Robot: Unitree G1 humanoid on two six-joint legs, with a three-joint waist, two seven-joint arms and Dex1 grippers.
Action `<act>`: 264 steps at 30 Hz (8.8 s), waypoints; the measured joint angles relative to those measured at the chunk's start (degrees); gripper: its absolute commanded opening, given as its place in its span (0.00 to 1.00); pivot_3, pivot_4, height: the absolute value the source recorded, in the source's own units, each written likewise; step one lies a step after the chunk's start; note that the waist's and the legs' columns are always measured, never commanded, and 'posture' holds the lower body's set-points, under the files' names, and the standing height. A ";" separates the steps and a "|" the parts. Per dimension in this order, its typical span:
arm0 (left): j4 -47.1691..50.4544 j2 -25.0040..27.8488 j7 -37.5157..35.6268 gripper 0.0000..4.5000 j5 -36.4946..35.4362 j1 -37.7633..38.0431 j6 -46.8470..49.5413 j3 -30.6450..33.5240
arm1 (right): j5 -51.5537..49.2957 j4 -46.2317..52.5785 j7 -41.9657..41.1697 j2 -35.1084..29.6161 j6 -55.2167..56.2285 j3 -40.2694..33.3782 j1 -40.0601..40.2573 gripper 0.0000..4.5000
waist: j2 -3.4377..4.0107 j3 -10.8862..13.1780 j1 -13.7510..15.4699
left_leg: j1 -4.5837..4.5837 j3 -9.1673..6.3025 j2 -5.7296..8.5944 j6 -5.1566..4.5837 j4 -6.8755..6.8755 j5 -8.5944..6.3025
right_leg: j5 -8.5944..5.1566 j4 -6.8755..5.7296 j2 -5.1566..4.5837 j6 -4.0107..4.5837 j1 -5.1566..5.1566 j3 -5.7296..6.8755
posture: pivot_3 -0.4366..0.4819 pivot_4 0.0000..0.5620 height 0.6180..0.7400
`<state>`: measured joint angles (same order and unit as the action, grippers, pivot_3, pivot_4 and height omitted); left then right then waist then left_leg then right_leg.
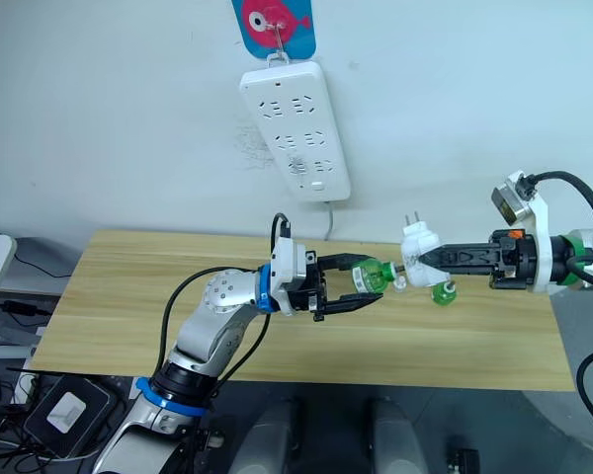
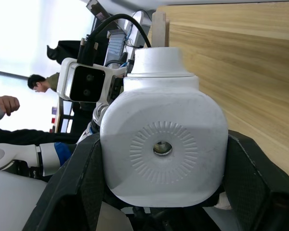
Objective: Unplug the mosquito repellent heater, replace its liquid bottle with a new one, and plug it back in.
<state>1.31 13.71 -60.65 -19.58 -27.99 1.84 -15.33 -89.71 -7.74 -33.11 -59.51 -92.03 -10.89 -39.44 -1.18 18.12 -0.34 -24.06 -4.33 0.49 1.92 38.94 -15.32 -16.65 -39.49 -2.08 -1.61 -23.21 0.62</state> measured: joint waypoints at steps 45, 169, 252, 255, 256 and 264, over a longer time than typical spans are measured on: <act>-1.51 -2.95 1.19 0.50 2.41 -1.93 0.13 -1.11 | -21.13 10.30 15.08 -4.95 11.61 8.03 7.62 0.99 | 0.00 0.00 0.05 | -0.06 -0.04 -0.02 -0.01 0.02 0.01 | 0.00 0.03 0.02 0.00 -0.01 0.04 | 0.45 0.51 1.00; 0.82 6.92 -5.20 0.50 1.07 -1.90 11.41 -1.37 | 7.68 20.45 -13.30 3.53 2.70 0.44 5.00 0.01 | 0.01 -0.01 -1.07 | -0.05 -0.09 0.02 -0.08 0.01 0.03 | 0.01 -0.07 -0.01 0.00 -0.05 0.07 | 0.45 0.48 1.00; -3.60 12.10 -16.18 0.50 -0.52 -5.73 7.74 -0.55 | 31.00 28.38 -28.14 -3.38 43.80 3.56 21.62 1.00 | 0.02 -0.02 -1.33 | 0.00 -0.03 -0.02 -0.06 0.03 0.04 | 0.00 -0.05 0.04 0.00 -0.06 0.05 | 0.44 0.49 1.00; -5.16 11.51 -17.19 0.50 -0.42 -7.16 6.17 -0.56 | 32.66 28.68 -28.15 -1.22 44.08 4.70 21.85 1.00 | 0.02 -0.02 -1.35 | 0.01 -0.02 -0.02 -0.05 0.03 0.04 | 0.00 -0.06 0.04 0.00 -0.06 0.06 | 0.44 0.49 1.00; -5.61 11.30 -17.53 0.50 -0.41 -7.48 6.04 -0.56 | 33.11 28.94 -28.12 -0.69 44.08 4.99 21.82 1.00 | 0.02 -0.02 -1.36 | 0.01 -0.04 -0.02 -0.04 0.03 0.05 | 0.00 -0.08 0.04 0.00 -0.06 0.07 | 0.44 0.49 1.00; -6.11 10.72 -18.11 0.50 -0.41 -8.24 5.78 -0.67 | 35.87 31.88 -27.16 2.76 44.04 6.74 21.15 1.00 | 0.02 -0.02 -1.36 | 0.02 -0.04 -0.02 -0.02 0.04 0.06 | 0.00 -0.10 0.03 0.00 -0.06 0.06 | 0.44 0.48 1.00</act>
<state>-4.80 24.43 -78.77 -19.99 -36.23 7.62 -16.00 -53.83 24.14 -60.26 -56.74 -47.99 -4.15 -18.29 -1.16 18.11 -1.71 -24.04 -4.37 0.47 1.90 38.97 -15.27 -16.65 -39.58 -2.05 -1.62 -23.27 0.68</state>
